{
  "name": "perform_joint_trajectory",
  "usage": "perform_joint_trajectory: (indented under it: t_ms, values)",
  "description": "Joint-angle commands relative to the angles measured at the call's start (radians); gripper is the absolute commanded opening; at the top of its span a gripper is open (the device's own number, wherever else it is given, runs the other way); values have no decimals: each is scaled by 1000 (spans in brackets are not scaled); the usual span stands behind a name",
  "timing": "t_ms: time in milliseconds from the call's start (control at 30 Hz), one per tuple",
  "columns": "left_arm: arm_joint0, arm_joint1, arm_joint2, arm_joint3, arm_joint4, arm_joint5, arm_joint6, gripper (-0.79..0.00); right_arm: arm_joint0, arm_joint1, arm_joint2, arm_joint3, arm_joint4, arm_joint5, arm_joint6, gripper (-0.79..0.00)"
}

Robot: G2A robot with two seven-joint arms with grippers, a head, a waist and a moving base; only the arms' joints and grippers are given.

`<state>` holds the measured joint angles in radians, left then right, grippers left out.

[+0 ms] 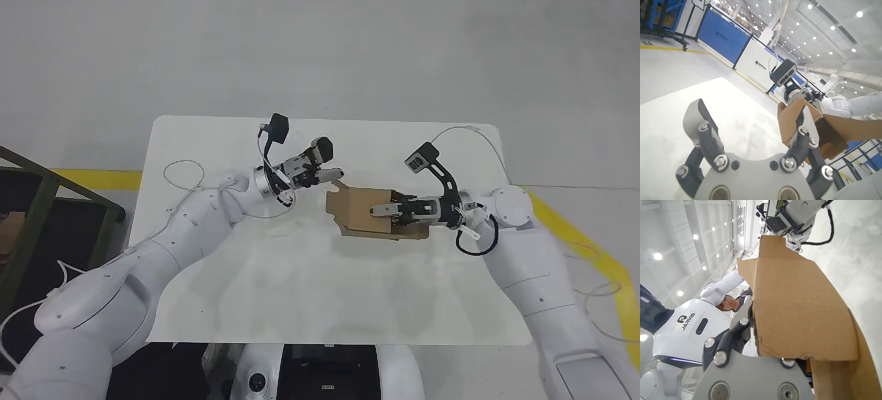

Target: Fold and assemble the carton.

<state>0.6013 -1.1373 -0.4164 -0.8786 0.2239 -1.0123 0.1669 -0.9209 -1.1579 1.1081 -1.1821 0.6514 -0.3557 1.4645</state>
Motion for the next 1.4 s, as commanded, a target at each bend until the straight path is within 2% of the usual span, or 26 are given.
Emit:
perform_joint_trajectory:
  t_ms: [0, 200, 667, 1367]
  values:
    - [4, 4, -6, -9, -51, 0, -62, 0, 0, 2, 4, -1, 1, -3, -3, -785]
    - [16, 19, -29, -42, -127, 0, -208, 0, -2, 9, 12, -8, 6, -8, -8, -785]
    - [79, 43, -94, -152, -101, 0, -337, 0, -1, 15, 12, -4, 22, -16, -16, -785]
    - [84, 2, -130, -136, -128, 0, -408, 0, 2, 17, -18, -15, 28, -9, -10, -785]
